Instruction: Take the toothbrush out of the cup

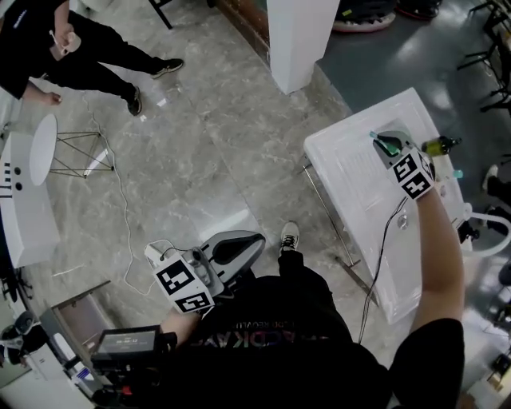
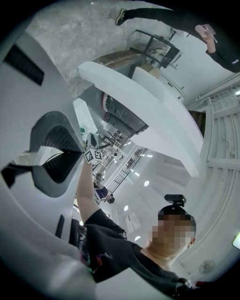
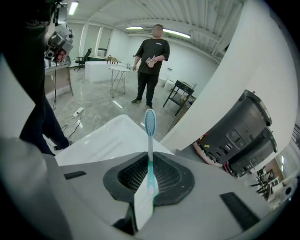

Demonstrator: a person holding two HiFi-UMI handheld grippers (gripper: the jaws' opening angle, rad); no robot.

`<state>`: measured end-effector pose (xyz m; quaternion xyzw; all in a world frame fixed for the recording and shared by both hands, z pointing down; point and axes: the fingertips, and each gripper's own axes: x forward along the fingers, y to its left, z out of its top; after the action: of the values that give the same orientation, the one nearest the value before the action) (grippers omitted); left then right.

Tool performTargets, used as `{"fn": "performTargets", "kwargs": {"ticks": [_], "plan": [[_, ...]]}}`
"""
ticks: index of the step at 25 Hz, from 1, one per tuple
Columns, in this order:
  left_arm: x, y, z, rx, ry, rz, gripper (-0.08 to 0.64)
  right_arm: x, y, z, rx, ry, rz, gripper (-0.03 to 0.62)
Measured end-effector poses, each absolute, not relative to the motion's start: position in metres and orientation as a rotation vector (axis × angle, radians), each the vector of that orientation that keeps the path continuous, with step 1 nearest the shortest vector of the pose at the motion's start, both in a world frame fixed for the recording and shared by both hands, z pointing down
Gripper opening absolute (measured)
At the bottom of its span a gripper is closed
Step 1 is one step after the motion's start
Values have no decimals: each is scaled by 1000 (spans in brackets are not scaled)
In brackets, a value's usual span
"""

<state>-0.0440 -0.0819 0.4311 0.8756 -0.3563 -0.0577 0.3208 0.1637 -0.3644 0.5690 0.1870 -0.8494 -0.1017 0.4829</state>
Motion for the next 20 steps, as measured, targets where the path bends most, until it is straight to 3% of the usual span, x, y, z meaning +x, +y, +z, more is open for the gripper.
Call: {"fn": "performTargets", "kwargs": {"ticks": [20], "plan": [[-72, -37, 400, 2434, -746, -171, 6, 162, -251, 426, 1110, -2414, 42, 43]]}}
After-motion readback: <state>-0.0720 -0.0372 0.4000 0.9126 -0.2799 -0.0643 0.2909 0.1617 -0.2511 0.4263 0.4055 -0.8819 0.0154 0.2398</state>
